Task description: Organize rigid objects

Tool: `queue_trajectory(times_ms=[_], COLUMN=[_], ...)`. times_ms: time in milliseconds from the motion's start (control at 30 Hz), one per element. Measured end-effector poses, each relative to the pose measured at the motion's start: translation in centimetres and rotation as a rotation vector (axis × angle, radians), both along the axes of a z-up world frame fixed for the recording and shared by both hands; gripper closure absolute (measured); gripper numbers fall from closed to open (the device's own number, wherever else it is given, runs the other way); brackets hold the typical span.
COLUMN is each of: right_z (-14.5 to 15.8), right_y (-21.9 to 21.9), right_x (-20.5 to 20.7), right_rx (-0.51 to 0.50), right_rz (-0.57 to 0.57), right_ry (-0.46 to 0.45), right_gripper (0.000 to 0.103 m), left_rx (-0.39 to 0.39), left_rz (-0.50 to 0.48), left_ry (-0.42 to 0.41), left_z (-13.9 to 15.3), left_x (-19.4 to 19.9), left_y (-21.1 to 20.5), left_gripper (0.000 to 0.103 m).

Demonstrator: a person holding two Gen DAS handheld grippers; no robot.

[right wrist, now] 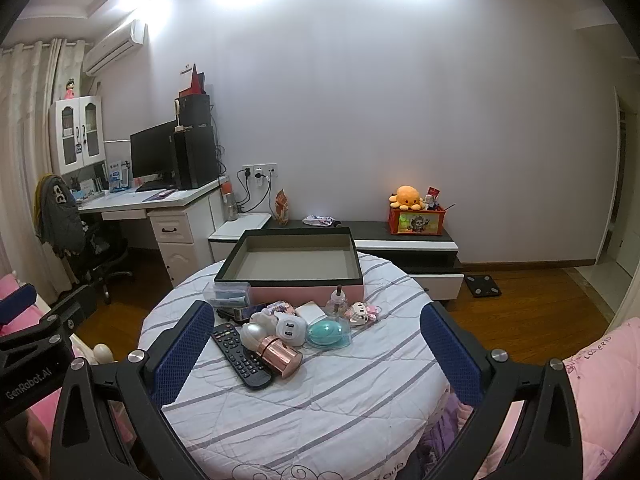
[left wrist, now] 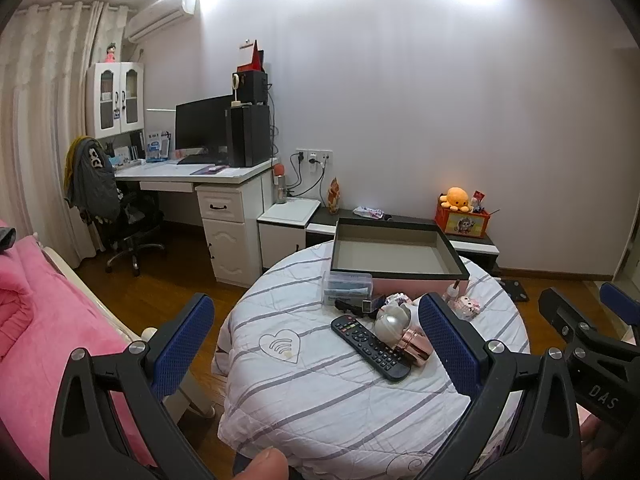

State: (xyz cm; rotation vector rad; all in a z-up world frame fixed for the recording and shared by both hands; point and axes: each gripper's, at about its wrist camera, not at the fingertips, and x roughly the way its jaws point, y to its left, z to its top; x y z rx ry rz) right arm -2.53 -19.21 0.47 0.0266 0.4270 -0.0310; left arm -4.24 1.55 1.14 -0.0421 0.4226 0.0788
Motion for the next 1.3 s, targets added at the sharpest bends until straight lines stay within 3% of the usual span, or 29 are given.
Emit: queue_trajectory(times_ms=[233,433,533,800,1300], right_z=[-0.3,-1.8,-3.2,-9.1,-15.9], right_y=[0.0,0.0,-0.1,-2.4,-2.6], right_x=[1.1,3.1,4.8,11.4,20.3], right_rx=[-0.010,0.008,0.002,0.047,0.046], right_rz=[0.008,0.020,0.024,-0.002,0.017], right_ry=[0.036,0.069,0.078,0.237,0.424], right_gripper=[0.000,0.000,0.000,0.000,0.000], left_rx=[0.001,-0.014,-0.036,-0.041,-0.022], left_rz=[0.002,-0.001,-0.012,-0.059,-0.076], left_ry=[0.014,0.077,0.123,0.261,0.384], left_z=[-0.4,-2.5,-4.5,-10.4,-16.0], left_x=[0.9,3.4,5.2,11.3,20.2], left_y=[0.0,0.5,0.9,-0.5,-1.4], left_gripper=[0.000,0.000,0.000,0.000,0.000])
